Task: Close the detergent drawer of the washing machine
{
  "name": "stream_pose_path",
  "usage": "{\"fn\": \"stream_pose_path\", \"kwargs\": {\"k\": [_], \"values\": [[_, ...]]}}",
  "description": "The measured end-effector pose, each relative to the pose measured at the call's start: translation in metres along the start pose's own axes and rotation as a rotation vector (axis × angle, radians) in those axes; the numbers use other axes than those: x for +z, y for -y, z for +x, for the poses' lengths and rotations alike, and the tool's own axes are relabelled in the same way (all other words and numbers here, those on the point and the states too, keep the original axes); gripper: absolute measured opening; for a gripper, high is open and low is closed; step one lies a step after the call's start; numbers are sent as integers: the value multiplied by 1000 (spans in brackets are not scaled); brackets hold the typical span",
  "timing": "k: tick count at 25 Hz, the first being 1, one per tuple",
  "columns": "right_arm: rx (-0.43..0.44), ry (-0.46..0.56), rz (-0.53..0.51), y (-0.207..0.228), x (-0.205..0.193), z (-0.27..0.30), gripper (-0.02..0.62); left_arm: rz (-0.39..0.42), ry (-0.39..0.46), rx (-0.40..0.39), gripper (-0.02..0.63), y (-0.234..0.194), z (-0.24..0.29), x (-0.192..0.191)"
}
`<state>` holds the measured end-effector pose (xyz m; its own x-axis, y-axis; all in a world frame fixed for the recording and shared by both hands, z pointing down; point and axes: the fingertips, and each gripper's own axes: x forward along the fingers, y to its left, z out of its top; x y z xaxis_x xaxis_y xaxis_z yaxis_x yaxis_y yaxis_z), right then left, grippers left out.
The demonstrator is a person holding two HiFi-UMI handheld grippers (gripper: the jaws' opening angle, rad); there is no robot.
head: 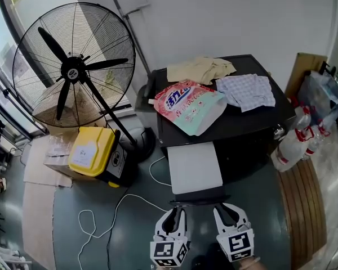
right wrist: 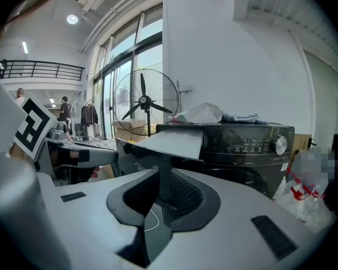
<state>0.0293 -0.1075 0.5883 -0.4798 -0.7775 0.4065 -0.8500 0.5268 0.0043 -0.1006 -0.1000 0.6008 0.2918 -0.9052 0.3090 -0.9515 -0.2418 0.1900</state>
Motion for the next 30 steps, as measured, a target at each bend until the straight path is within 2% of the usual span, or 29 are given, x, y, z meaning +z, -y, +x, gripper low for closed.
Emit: {"fn": "stream_pose_path", "kwargs": {"k": [8, 15, 30], "values": [[-10, -13, 16, 6, -7, 11, 97, 2, -5, 21, 97, -7, 11, -2], [-19, -9, 6, 9, -6, 13, 67, -11, 3, 53, 91, -10, 13, -1], [11, 1, 4, 12, -6, 14, 48, 0, 5, 120, 92, -10, 15, 0]]}}
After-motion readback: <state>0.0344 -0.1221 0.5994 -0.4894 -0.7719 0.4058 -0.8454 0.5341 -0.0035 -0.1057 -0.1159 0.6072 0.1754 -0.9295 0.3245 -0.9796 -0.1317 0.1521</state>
